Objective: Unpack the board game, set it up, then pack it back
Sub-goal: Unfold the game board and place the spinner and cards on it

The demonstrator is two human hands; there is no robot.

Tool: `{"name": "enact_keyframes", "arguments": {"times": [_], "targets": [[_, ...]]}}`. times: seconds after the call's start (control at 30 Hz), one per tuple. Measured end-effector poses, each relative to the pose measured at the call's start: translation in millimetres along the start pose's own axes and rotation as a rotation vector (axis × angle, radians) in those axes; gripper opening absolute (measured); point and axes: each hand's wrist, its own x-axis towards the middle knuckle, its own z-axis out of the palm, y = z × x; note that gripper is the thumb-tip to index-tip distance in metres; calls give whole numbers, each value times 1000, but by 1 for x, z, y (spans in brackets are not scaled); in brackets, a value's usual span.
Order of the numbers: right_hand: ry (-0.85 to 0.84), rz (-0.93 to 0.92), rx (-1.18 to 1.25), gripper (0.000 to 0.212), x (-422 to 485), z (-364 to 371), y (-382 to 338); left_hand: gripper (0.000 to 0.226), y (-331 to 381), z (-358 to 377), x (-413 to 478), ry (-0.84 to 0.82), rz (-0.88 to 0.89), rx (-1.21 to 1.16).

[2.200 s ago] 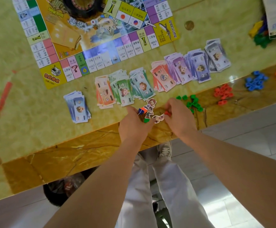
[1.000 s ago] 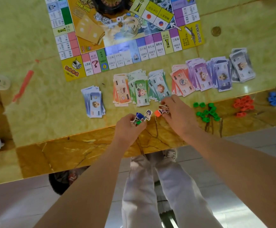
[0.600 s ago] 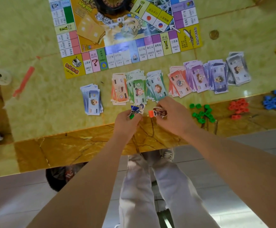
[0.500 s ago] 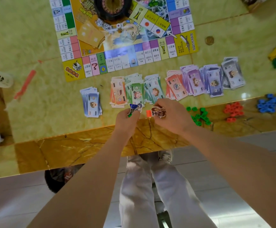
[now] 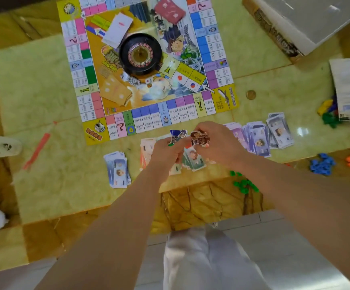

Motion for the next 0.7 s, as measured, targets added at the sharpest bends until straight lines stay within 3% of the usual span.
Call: {"name": "enact_keyframes", "arguments": {"times": [0.13,0.27,0.4,0.5,0.57,0.63,0.7], "targets": [[161,96,146,45,35,-14,-14,21,39,-7,31,96,-64,-97],[244,331,390,28,76,-28,-20,18,67,-12,60,67,-77,-207],[297,380,450,17,108,-47,-20,47,89,-13,85,46,-102,-51],[274,353,413,17,128,-61,-21,91,108,-11,102,69,-22,90],[254,337,418,15,141,-69,-21,99,121,-5,112,65,31,112],[228,310,435,9,154,-78,-20,84,138,-2,119,48,42,125],[204,295,448,10,164,-87,-20,36,150,0,129,45,53,119]]}}
